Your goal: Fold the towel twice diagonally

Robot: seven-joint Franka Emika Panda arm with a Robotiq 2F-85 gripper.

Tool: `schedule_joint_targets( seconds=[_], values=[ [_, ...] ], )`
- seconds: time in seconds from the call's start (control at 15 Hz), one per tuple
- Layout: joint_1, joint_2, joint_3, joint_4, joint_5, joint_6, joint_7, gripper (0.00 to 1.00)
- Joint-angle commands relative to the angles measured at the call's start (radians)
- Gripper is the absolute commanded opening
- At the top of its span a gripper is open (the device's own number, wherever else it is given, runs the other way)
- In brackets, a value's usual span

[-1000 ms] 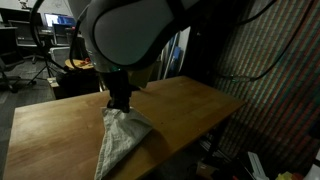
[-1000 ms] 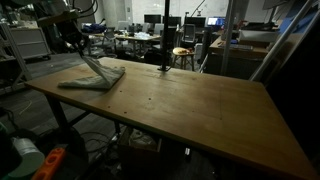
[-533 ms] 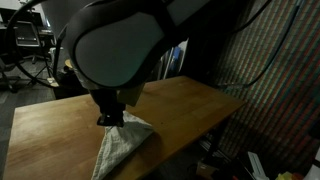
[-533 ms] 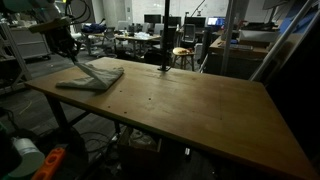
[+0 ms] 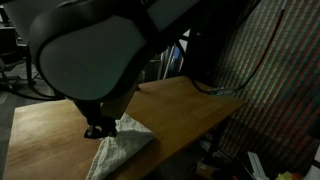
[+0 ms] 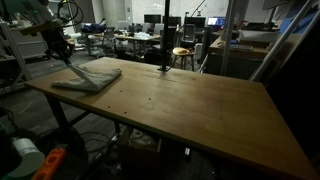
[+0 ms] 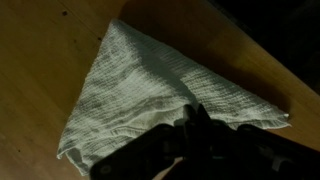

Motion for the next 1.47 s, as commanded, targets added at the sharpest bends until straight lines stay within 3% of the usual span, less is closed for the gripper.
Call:
schedule_joint_targets(
  seconds=[0.0,0.47,0.93,1.0,1.07,1.2,1.4],
  values=[
    [0.011,0.058,-0.006,0.056,-0.013,-0.022,0.040,0.01],
    [0.025,0.215,-0.028,0.127,0.016,-0.020,0.057,0.01],
    [0.043,0.283,-0.040,0.183,0.053,-0.029,0.063,0.02],
    [0.044,0.286,-0.041,0.190,0.058,-0.029,0.064,0.06],
    [0.046,0.291,-0.042,0.192,0.063,-0.025,0.068,0.30],
    [0.051,0.287,-0.042,0.196,0.074,-0.025,0.073,0.33],
    [0.059,0.257,-0.042,0.186,0.075,-0.024,0.085,0.55]
  ],
)
